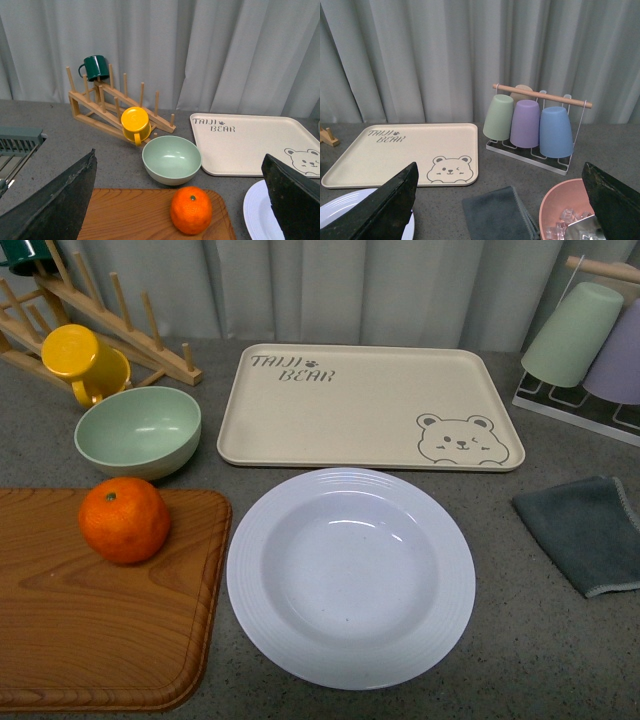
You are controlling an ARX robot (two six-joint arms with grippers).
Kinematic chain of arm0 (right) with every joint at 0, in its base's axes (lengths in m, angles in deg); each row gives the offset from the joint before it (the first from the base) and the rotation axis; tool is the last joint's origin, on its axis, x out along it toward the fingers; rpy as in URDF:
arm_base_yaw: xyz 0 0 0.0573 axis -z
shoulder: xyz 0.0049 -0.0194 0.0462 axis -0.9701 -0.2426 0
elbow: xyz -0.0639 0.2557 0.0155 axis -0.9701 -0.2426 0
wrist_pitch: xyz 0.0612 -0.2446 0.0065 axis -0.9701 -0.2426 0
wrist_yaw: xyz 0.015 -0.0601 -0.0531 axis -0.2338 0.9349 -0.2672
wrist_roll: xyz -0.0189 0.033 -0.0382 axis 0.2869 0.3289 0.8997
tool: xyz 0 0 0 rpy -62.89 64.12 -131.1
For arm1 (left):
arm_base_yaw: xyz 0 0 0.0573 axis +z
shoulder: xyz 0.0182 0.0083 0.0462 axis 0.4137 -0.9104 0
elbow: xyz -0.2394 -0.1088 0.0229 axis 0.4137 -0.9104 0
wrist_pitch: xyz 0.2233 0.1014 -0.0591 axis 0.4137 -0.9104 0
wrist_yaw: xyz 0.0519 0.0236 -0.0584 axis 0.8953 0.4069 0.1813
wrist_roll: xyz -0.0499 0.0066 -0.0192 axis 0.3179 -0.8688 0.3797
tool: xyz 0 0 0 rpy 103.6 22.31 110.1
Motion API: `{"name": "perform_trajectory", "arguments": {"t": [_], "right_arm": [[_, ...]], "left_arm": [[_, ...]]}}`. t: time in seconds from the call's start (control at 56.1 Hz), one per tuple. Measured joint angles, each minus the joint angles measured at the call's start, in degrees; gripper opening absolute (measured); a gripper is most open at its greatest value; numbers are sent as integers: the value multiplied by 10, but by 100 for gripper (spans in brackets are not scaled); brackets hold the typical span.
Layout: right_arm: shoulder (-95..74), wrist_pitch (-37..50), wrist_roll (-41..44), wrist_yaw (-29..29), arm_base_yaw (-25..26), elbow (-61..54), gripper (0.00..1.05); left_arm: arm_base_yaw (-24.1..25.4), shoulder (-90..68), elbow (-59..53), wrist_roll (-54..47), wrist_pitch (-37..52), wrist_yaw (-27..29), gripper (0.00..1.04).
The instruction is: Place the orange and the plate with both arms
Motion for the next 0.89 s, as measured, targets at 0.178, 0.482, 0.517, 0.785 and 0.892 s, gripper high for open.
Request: {"name": "perform_trajectory", "arguments": {"t": [0.178,0.482,0.517,0.785,0.892], "right_arm": [[0,0,0,0,0,0,96],[0,0,0,0,0,0,96],[0,0,0,0,0,0,96],[0,0,0,0,0,0,96],[0,0,0,0,0,0,96]], "left_arm": [[0,0,0,0,0,0,98],[-60,-302,52,152,153,135,98],[-62,-362,68,160,195,124,98],[-77,-828,208,185,363,59,98],[-79,-916,241,183,361,54,98]]}}
